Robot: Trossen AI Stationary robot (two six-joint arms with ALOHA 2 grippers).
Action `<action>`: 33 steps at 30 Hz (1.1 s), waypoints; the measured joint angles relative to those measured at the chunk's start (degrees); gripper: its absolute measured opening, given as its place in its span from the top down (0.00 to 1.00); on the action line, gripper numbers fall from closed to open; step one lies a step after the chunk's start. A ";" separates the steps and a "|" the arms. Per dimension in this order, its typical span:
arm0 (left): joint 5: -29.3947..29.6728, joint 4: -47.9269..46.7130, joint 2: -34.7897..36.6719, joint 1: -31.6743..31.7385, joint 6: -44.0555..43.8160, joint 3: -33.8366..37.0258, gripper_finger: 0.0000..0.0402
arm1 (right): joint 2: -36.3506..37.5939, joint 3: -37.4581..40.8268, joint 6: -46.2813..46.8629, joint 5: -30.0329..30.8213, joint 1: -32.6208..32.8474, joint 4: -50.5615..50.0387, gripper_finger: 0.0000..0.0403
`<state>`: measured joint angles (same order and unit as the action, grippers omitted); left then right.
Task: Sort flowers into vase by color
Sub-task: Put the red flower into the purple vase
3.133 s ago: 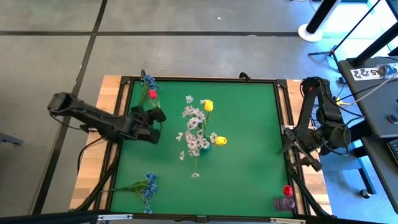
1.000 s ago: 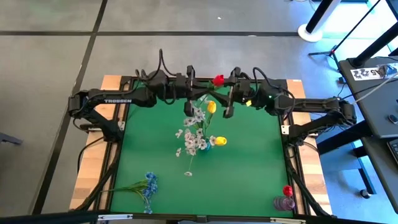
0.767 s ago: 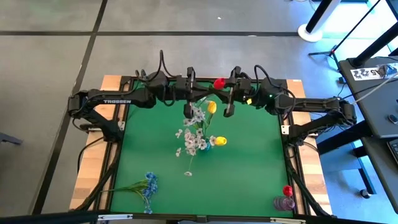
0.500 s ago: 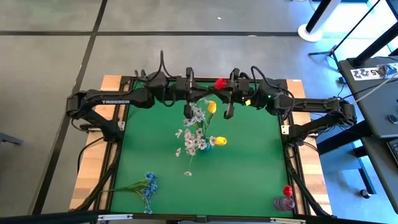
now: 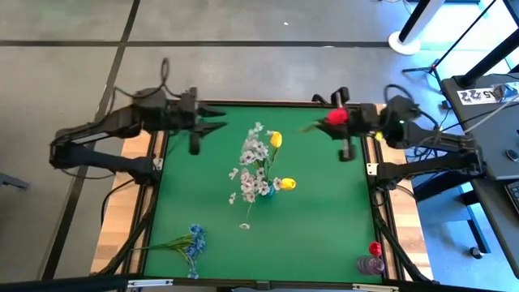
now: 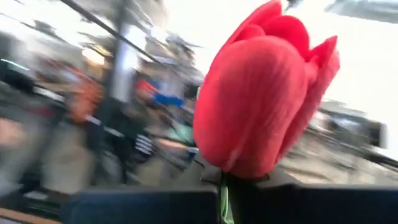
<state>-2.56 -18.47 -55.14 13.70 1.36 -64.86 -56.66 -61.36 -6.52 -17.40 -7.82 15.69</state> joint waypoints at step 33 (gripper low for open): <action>-2.84 2.37 -0.15 -12.34 -14.51 4.94 0.61 | 3.68 3.85 36.83 6.32 62.42 -12.72 0.96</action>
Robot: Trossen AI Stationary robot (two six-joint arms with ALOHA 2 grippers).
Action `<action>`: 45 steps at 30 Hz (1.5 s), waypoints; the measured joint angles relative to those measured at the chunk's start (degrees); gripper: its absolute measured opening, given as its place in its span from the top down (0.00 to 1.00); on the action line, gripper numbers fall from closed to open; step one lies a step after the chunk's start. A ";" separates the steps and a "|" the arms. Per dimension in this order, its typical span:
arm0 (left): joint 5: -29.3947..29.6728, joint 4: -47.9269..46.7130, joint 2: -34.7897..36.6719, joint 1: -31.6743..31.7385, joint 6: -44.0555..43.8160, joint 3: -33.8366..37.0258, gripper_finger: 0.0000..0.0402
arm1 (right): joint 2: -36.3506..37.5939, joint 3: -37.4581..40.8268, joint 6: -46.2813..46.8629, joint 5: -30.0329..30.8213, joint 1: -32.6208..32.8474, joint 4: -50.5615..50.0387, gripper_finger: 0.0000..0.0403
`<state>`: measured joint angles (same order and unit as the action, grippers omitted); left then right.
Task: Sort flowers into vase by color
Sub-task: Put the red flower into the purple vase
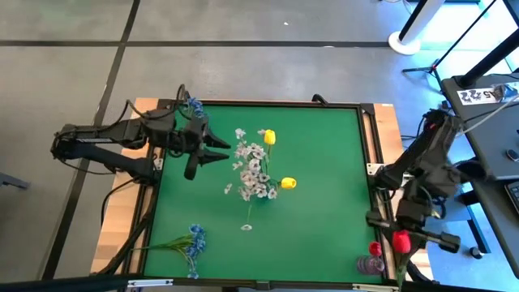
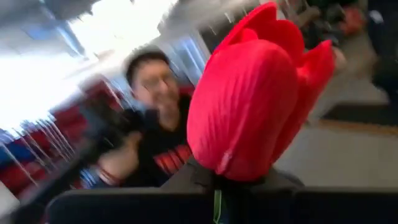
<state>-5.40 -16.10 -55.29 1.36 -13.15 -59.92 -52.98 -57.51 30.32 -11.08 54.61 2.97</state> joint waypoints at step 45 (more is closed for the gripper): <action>4.22 3.10 -4.70 -8.00 -4.37 -0.02 0.61 | 11.67 -6.47 -12.44 29.99 22.27 -37.29 0.99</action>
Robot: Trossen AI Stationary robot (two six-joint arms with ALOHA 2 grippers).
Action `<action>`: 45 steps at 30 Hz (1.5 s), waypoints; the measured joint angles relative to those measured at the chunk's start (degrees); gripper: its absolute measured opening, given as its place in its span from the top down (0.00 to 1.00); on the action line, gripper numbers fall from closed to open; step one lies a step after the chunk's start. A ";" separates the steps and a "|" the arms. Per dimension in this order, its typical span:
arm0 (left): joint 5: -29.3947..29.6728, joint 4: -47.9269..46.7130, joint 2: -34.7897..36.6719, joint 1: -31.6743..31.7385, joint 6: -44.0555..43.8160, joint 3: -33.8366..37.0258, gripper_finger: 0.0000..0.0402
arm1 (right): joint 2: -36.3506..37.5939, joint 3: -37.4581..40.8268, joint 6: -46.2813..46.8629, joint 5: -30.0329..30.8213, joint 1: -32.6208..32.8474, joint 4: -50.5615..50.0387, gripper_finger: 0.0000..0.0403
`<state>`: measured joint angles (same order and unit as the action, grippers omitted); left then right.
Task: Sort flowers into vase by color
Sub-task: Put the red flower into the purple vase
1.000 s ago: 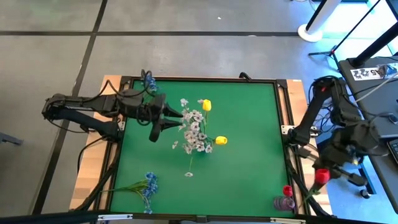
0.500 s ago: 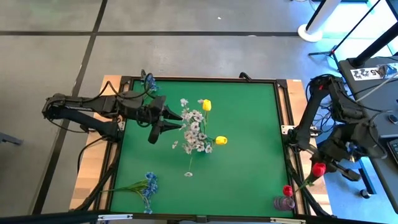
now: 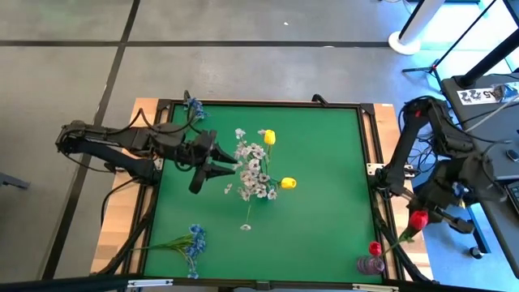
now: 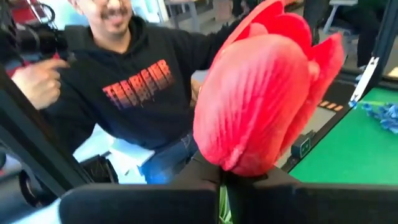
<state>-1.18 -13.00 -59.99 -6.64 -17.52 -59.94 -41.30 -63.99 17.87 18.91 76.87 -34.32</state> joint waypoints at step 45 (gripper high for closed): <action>13.25 -24.54 -2.54 7.62 -24.21 9.31 0.61 | -8.59 0.00 1.17 -1.47 -0.01 -4.68 0.91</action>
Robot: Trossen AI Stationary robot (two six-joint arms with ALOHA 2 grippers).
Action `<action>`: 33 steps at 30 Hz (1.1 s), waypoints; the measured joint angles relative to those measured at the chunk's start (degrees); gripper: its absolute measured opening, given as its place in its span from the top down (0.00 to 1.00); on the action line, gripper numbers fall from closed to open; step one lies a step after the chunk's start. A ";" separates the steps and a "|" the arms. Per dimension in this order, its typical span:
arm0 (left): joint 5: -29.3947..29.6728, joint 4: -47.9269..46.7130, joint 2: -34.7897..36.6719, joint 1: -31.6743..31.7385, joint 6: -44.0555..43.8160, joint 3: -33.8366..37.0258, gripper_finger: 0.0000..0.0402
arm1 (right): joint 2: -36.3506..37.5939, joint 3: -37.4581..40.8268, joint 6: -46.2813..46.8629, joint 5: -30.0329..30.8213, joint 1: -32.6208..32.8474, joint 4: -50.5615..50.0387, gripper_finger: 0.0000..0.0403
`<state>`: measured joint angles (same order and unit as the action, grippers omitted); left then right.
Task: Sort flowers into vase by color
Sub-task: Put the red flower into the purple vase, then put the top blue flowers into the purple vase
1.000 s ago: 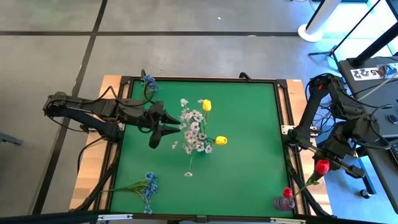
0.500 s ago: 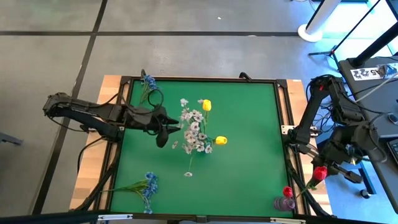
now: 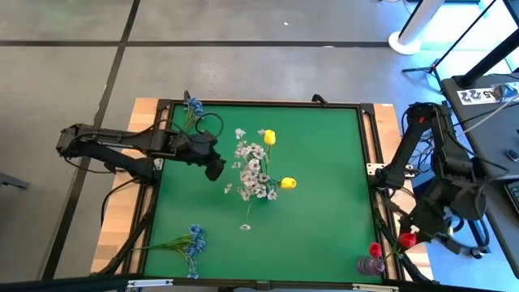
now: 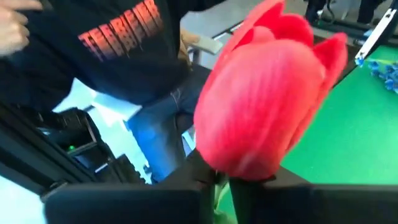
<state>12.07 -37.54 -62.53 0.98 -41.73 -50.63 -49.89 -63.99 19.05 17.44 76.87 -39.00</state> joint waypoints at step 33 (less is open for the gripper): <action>8.39 -16.23 -9.87 30.15 4.89 -0.11 0.61 | 2.65 0.00 38.36 -1.49 0.01 -10.83 0.48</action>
<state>20.46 -53.77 -72.40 31.13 -36.85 -50.74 -47.24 -63.99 57.41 15.94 76.88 -49.83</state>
